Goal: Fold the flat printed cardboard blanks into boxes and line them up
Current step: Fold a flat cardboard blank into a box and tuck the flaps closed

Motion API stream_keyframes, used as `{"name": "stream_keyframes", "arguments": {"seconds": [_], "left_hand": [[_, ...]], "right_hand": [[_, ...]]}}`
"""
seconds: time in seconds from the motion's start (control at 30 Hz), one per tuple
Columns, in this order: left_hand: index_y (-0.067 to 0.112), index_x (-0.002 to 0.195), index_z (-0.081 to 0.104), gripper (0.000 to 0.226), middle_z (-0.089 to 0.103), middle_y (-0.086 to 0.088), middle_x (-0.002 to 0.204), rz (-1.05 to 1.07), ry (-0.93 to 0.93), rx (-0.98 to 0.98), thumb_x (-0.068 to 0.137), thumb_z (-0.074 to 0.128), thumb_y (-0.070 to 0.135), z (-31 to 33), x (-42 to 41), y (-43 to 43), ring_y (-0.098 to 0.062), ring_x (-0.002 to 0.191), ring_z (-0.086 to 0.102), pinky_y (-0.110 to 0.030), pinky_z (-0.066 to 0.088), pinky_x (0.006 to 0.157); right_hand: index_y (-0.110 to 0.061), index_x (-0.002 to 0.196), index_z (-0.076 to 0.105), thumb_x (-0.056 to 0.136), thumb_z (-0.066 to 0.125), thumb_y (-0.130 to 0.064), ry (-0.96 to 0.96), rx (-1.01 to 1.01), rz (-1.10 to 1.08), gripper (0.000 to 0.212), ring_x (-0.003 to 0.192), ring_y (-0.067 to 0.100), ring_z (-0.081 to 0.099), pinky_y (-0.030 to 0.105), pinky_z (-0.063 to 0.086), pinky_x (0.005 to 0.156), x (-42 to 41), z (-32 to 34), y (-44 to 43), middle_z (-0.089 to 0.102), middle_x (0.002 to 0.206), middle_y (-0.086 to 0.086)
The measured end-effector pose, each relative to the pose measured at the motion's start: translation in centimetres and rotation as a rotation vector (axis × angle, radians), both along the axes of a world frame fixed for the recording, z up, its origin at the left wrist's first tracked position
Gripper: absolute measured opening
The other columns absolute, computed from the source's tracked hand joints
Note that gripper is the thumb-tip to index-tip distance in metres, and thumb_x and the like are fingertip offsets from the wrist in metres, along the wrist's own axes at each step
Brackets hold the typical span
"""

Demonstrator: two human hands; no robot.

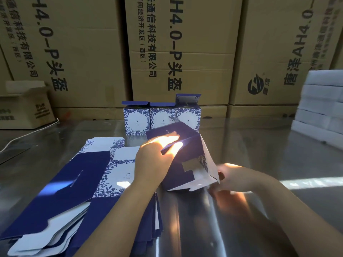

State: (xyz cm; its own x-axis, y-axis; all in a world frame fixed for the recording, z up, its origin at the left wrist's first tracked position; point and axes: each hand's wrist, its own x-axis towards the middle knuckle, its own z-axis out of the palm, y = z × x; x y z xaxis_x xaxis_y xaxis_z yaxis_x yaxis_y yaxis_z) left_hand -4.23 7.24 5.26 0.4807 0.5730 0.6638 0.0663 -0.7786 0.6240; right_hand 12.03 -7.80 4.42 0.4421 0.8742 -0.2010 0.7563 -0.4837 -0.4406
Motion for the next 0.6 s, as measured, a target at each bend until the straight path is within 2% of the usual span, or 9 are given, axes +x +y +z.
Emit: {"name": "stream_keyframes", "arguments": {"seconds": [0.1, 0.17, 0.27, 0.4, 0.47, 0.5, 0.53, 0.57, 0.6], "left_hand": [[0.024, 0.11, 0.071, 0.03, 0.069, 0.01, 0.106, 0.047, 0.023, -0.05, 0.085, 0.065, 0.039, 0.0, -0.1, 0.2, 0.001, 0.083, 0.058, -0.012, 0.043, 0.08], [0.025, 0.111, 0.07, 0.029, 0.068, 0.012, 0.11, 0.032, 0.025, -0.048, 0.085, 0.064, 0.037, 0.1, -0.1, 0.1, -0.002, 0.095, 0.06, -0.018, 0.045, 0.088], [0.026, 0.11, 0.07, 0.027, 0.068, 0.012, 0.111, 0.005, -0.007, -0.084, 0.086, 0.064, 0.035, 0.1, -0.1, 0.1, -0.006, 0.105, 0.06, -0.027, 0.047, 0.095], [0.027, 0.107, 0.071, 0.022, 0.068, 0.018, 0.107, 0.008, -0.095, -0.121, 0.086, 0.065, 0.031, 0.1, 0.0, 0.2, -0.002, 0.104, 0.06, -0.026, 0.047, 0.095], [0.028, 0.108, 0.07, 0.022, 0.065, 0.023, 0.105, 0.019, -0.118, -0.116, 0.087, 0.063, 0.03, 0.1, 0.1, 0.3, 0.0, 0.106, 0.058, -0.017, 0.042, 0.094], [0.029, 0.11, 0.069, 0.023, 0.062, 0.025, 0.103, 0.032, -0.125, -0.106, 0.088, 0.063, 0.029, 0.1, 0.2, 0.4, 0.0, 0.107, 0.057, -0.012, 0.039, 0.091], [0.03, 0.112, 0.067, 0.025, 0.059, 0.026, 0.104, 0.048, -0.133, -0.094, 0.088, 0.062, 0.029, 0.0, 0.2, 0.4, 0.001, 0.108, 0.055, -0.008, 0.036, 0.089], [0.03, 0.114, 0.066, 0.026, 0.058, 0.026, 0.106, 0.06, -0.145, -0.087, 0.088, 0.061, 0.029, 0.0, 0.2, 0.4, 0.0, 0.11, 0.054, -0.008, 0.035, 0.089], [0.031, 0.117, 0.064, 0.029, 0.058, 0.023, 0.11, 0.063, -0.159, -0.086, 0.088, 0.061, 0.029, -0.1, 0.2, 0.4, -0.002, 0.113, 0.052, -0.012, 0.036, 0.091]], "right_hand": [[-0.057, 0.088, 0.06, 0.06, 0.063, -0.068, 0.082, 0.024, 0.059, 0.03, 0.069, -0.001, 0.056, 0.015, 0.047, 0.056, -0.4, -0.1, 0.3, 0.065, 0.087, -0.018], [-0.06, 0.083, 0.06, 0.057, 0.057, -0.076, 0.113, 0.055, 0.049, 0.03, 0.068, 0.0, 0.054, 0.019, 0.05, 0.061, -0.6, 0.0, 0.3, 0.065, 0.087, -0.017], [-0.049, 0.087, 0.066, 0.054, 0.054, -0.082, 0.11, 0.112, 0.041, 0.048, 0.079, 0.013, 0.059, 0.033, 0.052, 0.083, -0.8, 0.2, 0.4, 0.068, 0.099, -0.003], [-0.023, 0.101, 0.068, 0.053, 0.054, -0.082, 0.086, 0.168, 0.026, 0.077, 0.101, 0.025, 0.062, 0.043, 0.048, 0.093, -1.2, 0.7, 0.3, 0.068, 0.107, 0.006], [-0.015, 0.102, 0.068, 0.062, 0.061, -0.074, 0.131, 0.239, 0.016, 0.071, 0.099, 0.025, 0.063, 0.043, 0.048, 0.092, -1.1, 0.7, 0.3, 0.069, 0.106, 0.008], [-0.017, 0.1, 0.069, 0.069, 0.065, -0.067, 0.15, 0.293, 0.003, 0.059, 0.093, 0.019, 0.065, 0.036, 0.051, 0.086, -0.9, 0.7, 0.3, 0.071, 0.1, 0.002], [-0.021, 0.097, 0.07, 0.074, 0.066, -0.059, 0.177, 0.353, -0.014, 0.044, 0.085, 0.008, 0.066, 0.023, 0.053, 0.077, -1.0, 0.8, 0.3, 0.072, 0.093, -0.007], [-0.025, 0.095, 0.07, 0.078, 0.066, -0.053, 0.219, 0.414, -0.026, 0.032, 0.078, -0.003, 0.065, 0.013, 0.049, 0.068, -1.0, 0.9, 0.3, 0.072, 0.087, -0.015], [-0.027, 0.096, 0.069, 0.081, 0.065, -0.049, 0.261, 0.472, -0.04, 0.027, 0.078, -0.007, 0.064, 0.009, 0.047, 0.068, -1.0, 1.0, 0.4, 0.071, 0.087, -0.017]]}}
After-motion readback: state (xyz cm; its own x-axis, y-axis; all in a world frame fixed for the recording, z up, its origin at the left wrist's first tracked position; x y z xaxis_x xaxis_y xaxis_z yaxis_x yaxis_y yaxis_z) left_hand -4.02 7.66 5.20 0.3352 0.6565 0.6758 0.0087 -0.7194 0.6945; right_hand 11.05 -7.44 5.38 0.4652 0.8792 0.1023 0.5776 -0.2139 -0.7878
